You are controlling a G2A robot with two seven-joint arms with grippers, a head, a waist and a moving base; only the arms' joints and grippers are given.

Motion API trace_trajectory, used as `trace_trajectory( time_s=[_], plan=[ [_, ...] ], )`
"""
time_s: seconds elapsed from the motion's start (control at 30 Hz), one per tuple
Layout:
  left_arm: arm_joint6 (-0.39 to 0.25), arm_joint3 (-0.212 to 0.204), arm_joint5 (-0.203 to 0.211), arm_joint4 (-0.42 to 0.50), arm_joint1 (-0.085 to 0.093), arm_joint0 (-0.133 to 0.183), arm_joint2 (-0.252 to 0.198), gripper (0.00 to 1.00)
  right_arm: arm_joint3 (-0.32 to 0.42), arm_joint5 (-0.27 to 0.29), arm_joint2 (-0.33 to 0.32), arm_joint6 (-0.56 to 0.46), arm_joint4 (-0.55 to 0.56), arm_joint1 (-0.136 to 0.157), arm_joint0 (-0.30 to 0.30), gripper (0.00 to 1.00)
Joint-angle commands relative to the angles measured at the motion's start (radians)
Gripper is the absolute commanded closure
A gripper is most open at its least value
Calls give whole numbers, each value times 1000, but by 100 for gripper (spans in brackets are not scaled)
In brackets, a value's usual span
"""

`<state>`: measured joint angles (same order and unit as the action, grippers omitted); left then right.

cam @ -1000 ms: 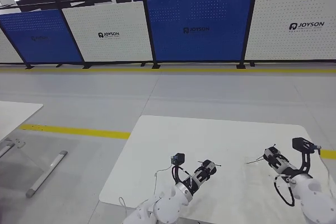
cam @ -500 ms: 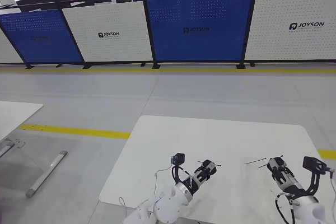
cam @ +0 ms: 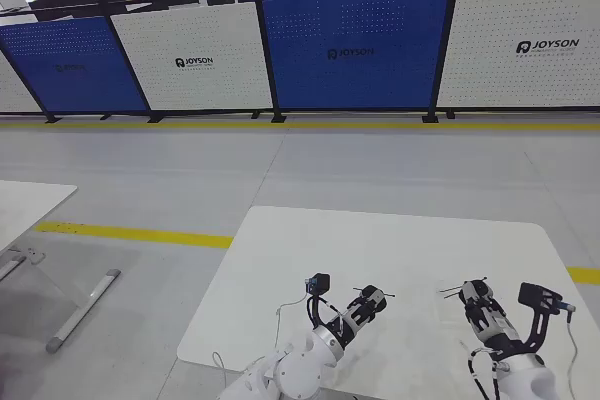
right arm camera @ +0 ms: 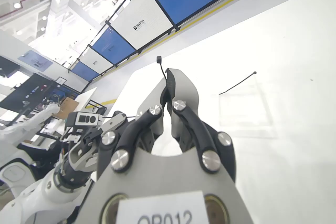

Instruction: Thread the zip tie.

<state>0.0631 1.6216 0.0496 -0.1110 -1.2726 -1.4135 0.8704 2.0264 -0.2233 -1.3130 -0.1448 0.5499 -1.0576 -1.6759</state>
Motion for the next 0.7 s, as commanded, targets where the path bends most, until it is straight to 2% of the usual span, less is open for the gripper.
trace_trajectory(
  time_s=[0.0, 0.33, 0.43, 0.53, 0.67],
  plan=[
    [0, 0, 0, 0, 0, 0, 0, 100, -5, -7, 14, -17, 3, -2, 14, 100],
    [0, 0, 0, 0, 0, 0, 0, 100, -5, -7, 14, -17, 3, -2, 14, 100],
    [0, 0, 0, 0, 0, 0, 0, 100, -8, 9, 14, -9, -18, -6, 17, 100],
    [0, 0, 0, 0, 0, 0, 0, 100, -19, 11, 44, -16, 1, -11, 37, 100],
    [0, 0, 0, 0, 0, 0, 0, 100, -47, -14, 98, -41, 26, -22, 85, 100]
  ],
)
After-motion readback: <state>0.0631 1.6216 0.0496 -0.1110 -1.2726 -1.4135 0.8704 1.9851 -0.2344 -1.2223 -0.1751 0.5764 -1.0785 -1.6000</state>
